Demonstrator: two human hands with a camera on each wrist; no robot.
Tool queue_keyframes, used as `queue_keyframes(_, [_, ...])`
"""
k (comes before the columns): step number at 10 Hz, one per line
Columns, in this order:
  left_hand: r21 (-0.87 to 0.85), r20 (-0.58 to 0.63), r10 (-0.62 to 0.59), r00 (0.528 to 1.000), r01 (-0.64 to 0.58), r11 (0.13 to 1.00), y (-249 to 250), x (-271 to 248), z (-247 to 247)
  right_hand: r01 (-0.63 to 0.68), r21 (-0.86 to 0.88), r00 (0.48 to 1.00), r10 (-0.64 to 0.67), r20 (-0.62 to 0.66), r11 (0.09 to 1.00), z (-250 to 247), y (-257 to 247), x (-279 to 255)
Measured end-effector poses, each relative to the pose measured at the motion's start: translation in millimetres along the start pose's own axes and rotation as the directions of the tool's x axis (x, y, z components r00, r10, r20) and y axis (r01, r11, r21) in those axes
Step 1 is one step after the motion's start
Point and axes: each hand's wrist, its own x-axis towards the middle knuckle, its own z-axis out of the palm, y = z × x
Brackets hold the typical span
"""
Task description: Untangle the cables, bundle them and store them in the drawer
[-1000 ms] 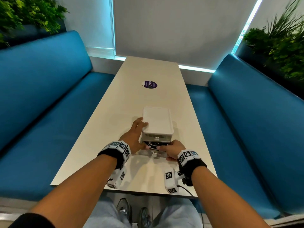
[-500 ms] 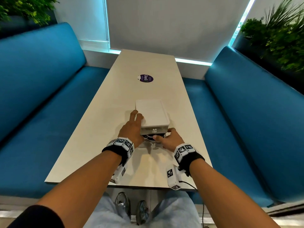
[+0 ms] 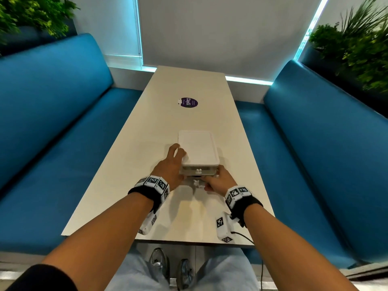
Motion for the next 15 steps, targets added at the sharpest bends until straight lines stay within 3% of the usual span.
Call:
queue_keyframes(1, [0.015, -0.038, 0.01, 0.999, -0.009, 1.0, 4.5, 2.0, 5.8, 0.072, -0.17, 0.997, -0.067, 0.034, 0.983, -14.0, 11.0, 1.0])
queue_keyframes(2, [-0.075, -0.045, 0.006, 0.999, -0.01, 0.997, -1.6, 1.8, 13.7, 0.156, -0.386, 0.985, -0.173, -0.008, 0.909, -22.3, 16.6, 0.6])
queue_keyframes(3, [-0.386, -0.002, -0.174, 0.985, 0.16, 0.909, -13.3, -2.3, 23.2, 0.144, -0.388, 0.986, -0.164, -0.019, 0.91, -23.2, 16.1, 3.4])
queue_keyframes(4, [-0.459, 0.102, -0.216, 0.971, 0.238, 0.856, -13.5, -7.7, 27.1, 0.135, -0.371, 0.99, -0.143, 0.006, 0.919, -22.9, 16.5, 7.8])
queue_keyframes(5, [-0.424, 0.135, -0.228, 0.964, 0.264, 0.866, -17.8, -5.8, 18.5, 0.144, -0.376, 0.989, -0.15, 0.013, 0.915, -24.0, 16.1, 10.7])
queue_keyframes(10, [-0.302, 0.076, -0.274, 0.959, 0.284, 0.91, -39.5, -4.4, 15.8, 0.165, -0.495, 0.98, -0.197, -0.012, 0.853, -8.7, 8.9, 10.5])
queue_keyframes(15, [-0.24, 0.161, -0.274, 0.948, 0.307, 0.921, -40.5, -14.6, 16.7, 0.11, -0.502, 0.993, -0.12, 0.011, 0.858, -10.1, 6.8, -4.2])
